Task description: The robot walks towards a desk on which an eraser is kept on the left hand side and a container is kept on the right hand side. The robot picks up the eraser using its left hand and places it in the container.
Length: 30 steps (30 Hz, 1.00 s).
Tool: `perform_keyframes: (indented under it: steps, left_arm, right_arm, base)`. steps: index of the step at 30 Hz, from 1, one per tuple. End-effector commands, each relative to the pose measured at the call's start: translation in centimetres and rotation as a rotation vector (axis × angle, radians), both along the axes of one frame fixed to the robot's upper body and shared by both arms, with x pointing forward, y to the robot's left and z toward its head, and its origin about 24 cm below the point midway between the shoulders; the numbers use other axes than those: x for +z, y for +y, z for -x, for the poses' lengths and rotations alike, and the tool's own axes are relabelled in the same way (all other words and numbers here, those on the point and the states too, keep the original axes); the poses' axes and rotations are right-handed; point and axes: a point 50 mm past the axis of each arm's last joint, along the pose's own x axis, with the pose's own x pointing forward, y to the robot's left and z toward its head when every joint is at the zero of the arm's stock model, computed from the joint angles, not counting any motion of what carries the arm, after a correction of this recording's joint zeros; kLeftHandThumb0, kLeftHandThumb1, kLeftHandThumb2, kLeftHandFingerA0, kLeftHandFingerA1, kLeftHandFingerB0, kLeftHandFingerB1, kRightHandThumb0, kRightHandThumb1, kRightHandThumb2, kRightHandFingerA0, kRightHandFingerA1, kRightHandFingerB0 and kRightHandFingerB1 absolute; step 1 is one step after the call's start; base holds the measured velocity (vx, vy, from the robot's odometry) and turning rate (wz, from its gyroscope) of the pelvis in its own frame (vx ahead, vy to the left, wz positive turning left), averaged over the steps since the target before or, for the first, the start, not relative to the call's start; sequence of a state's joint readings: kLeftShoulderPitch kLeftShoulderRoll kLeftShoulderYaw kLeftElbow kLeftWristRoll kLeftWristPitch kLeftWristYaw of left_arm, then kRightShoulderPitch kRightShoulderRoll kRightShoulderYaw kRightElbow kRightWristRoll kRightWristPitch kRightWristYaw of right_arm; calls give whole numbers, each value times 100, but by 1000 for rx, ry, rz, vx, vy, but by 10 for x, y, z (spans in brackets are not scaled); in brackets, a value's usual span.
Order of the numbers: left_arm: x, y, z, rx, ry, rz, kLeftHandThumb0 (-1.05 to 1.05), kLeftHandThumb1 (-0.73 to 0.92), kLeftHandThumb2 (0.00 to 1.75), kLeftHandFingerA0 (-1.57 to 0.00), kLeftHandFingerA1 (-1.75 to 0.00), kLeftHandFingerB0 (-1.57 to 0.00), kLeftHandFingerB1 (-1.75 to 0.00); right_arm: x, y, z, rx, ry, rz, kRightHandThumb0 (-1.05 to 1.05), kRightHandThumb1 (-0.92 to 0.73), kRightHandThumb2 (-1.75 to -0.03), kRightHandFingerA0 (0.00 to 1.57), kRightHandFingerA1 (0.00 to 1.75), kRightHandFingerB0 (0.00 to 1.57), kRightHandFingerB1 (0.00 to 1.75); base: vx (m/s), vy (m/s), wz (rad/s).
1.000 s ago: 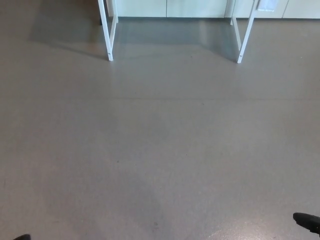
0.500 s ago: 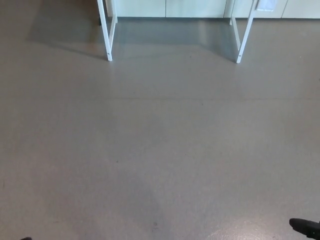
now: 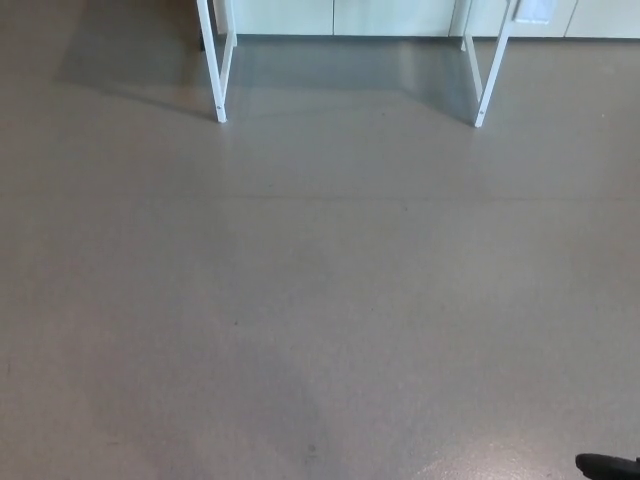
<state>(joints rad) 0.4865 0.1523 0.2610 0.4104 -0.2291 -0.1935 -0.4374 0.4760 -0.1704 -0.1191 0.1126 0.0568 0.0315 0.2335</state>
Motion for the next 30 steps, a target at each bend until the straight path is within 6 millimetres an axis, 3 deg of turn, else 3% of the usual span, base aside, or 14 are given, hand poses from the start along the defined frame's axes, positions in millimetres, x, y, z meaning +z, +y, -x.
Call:
perform_keyframes:
  steps: [1, 2, 5, 11, 12, 14, 16, 20, 30]
  left_arm:
    - [6, 2, -11, -10, -76, -17, -39, 52, 66, -23, -36, -24, -35]
    - [6, 2, -12, -8, -83, -18, -33, 57, 58, -24, -29, -28, -31]
    - [6, 1, -19, -2, -93, -34, -40, 51, 67, -26, -37, -25, -36]
    - [2, -4, -26, -33, -116, -41, -35, 57, 58, -25, -30, -28, -31]
    - [2, -5, -26, -33, -112, -39, -35, 56, 58, -26, -30, -29, -31]
    - [1, -5, -27, -37, -114, -45, -36, 56, 58, -26, -30, -29, -31]
    - [-1, -5, -22, -47, -103, -59, -42, 51, 67, -25, -37, -24, -36]
    - [-3, -3, -14, -49, -75, -70, -41, 54, 67, -25, -36, -24, -35]
    - [-4, -5, -9, -71, -63, -88, -39, 55, 67, -26, -36, -24, -35]
  right_arm:
    - [2, -5, 3, 28, -1, 49, -31, -45, -53, 59, 53, 47, 47]
    - [1, -5, 3, 31, 2, 45, -36, -39, -66, 54, 59, 44, 54]
    - [1, -4, 5, 37, 5, 46, -36, -39, -67, 54, 59, 44, 54]
    - [-1, -3, 5, 40, 14, 42, -35, -39, -66, 55, 58, 45, 54]
    - [0, -3, 5, 41, 14, 43, -29, -46, -53, 60, 53, 48, 47]
    - [1, -2, 4, 45, 9, 48, -29, -46, -53, 60, 53, 48, 47]
    - [1, -2, 4, 48, 9, 48, -28, -46, -53, 60, 54, 47, 48]
    - [0, -2, 4, 63, 15, 48, -30, -47, -53, 61, 54, 48, 48]
    - [0, -1, 4, 76, 14, 53, -33, -46, -53, 65, 55, 49, 48]
  base:
    - [0, 0, 0]
    - [0, 0, 0]
    - [0, 0, 0]
    - [0, 0, 0]
    - [0, 0, 0]
    - [-26, -99, 0]
    - [1, 18, 14]
    - [40, 88, 3]
    - [118, 379, -16]
